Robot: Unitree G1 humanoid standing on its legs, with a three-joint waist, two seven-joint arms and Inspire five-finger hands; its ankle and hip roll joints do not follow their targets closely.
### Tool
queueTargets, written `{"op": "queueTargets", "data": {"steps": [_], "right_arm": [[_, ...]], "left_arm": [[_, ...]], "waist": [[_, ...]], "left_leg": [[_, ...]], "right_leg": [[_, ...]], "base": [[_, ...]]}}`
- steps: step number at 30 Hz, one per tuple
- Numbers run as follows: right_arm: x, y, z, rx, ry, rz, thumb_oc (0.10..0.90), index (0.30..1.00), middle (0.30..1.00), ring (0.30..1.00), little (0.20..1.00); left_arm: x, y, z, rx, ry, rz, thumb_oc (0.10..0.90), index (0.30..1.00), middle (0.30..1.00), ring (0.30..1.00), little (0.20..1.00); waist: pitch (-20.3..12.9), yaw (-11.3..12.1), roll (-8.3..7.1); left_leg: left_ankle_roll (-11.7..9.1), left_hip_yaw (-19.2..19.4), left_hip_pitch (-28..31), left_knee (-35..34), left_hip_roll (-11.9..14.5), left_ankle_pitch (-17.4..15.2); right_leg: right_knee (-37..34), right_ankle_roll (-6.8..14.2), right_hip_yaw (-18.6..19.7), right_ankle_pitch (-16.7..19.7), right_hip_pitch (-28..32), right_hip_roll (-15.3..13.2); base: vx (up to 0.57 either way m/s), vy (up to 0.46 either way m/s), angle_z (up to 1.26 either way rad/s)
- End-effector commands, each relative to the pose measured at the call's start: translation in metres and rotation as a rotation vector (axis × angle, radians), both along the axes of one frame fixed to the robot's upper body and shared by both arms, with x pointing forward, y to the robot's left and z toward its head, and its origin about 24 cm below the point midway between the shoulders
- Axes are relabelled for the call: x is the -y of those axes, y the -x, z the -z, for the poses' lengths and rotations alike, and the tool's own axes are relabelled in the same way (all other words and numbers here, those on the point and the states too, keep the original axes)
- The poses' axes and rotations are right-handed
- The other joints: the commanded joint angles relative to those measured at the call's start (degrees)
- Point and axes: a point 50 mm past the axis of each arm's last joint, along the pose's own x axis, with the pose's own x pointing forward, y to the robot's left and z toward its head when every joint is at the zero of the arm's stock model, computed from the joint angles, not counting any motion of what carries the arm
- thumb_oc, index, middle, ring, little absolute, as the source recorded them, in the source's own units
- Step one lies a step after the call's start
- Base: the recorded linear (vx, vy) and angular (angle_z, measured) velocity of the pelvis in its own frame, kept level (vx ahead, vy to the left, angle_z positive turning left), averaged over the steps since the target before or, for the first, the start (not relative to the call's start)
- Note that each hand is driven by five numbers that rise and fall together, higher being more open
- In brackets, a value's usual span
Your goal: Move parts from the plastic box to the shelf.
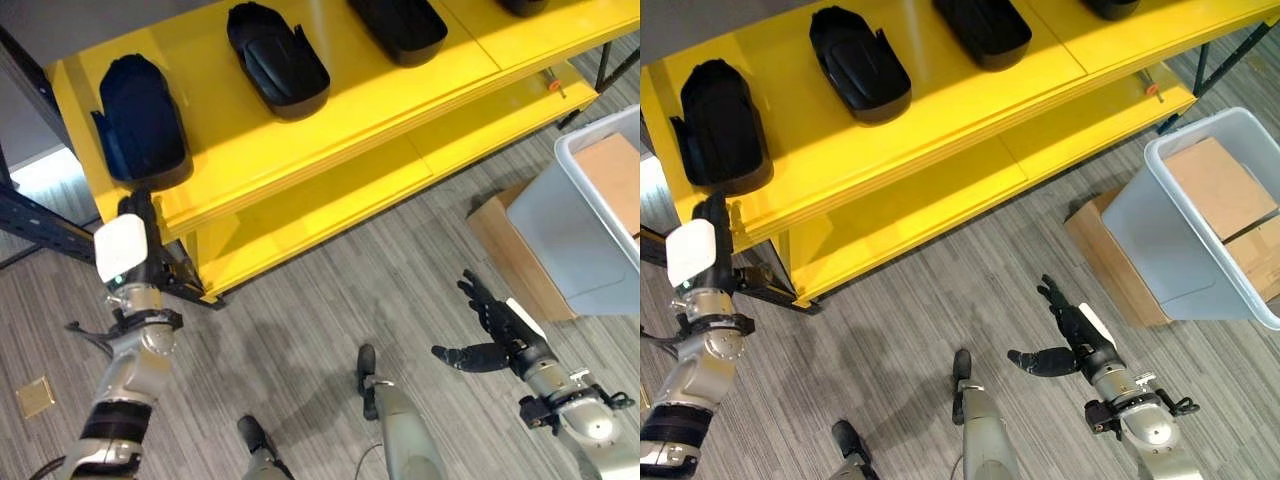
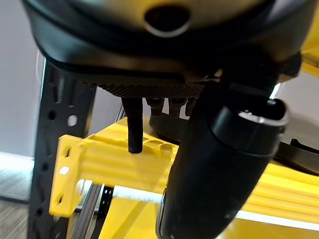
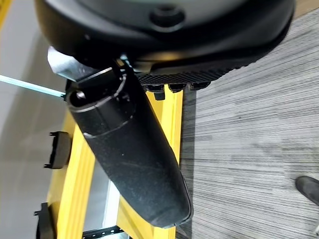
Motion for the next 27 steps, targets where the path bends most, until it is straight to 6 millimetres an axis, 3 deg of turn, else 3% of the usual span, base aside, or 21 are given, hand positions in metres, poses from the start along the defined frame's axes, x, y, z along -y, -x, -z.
{"op": "queueTargets", "data": {"steps": [1, 9, 27], "right_arm": [[-0.01, -0.008, -0.04, 0.221, -0.014, -0.07, 0.9, 1.0, 1.0, 1.0, 1.0], [-0.008, -0.007, -0.041, 0.225, -0.017, -0.067, 0.9, 1.0, 1.0, 1.0, 1.0], [-0.007, -0.007, -0.042, 0.239, -0.01, -0.049, 0.9, 1.0, 1.0, 1.0, 1.0]], "left_arm": [[-0.003, -0.011, -0.062, 0.195, -0.159, 0.002, 0.9, 1.0, 1.0, 1.0, 1.0], [-0.001, -0.014, -0.078, 0.155, -0.344, 0.024, 0.9, 1.0, 1.0, 1.0, 1.0], [0.003, -0.013, -0.052, 0.073, -0.274, 0.06, 0.9, 1.0, 1.0, 1.0, 1.0]], "waist": [[-2.09, -1.5, -1.74], [-1.94, -1.72, -1.59], [-1.64, -1.76, -1.89]], "left_leg": [[-1.66, -2.74, 3.32, 6.34, 1.96, -3.8], [-1.65, -2.8, 3.22, 6.62, 1.92, -4.03], [-1.32, -3.16, 2.65, 7.34, 1.68, -4.76]], "right_leg": [[-3.05, 5.25, 3.0, -1.82, 4.1, -2.53], [-2.65, 5.36, 3.4, -1.86, 3.72, -2.63], [-2.07, 5.16, 3.78, -1.93, 3.04, -2.7]], "base": [[0.01, 0.015, -0.03], [0.0, 0.0, 0.0], [0.0, 0.0, 0.0]]}}
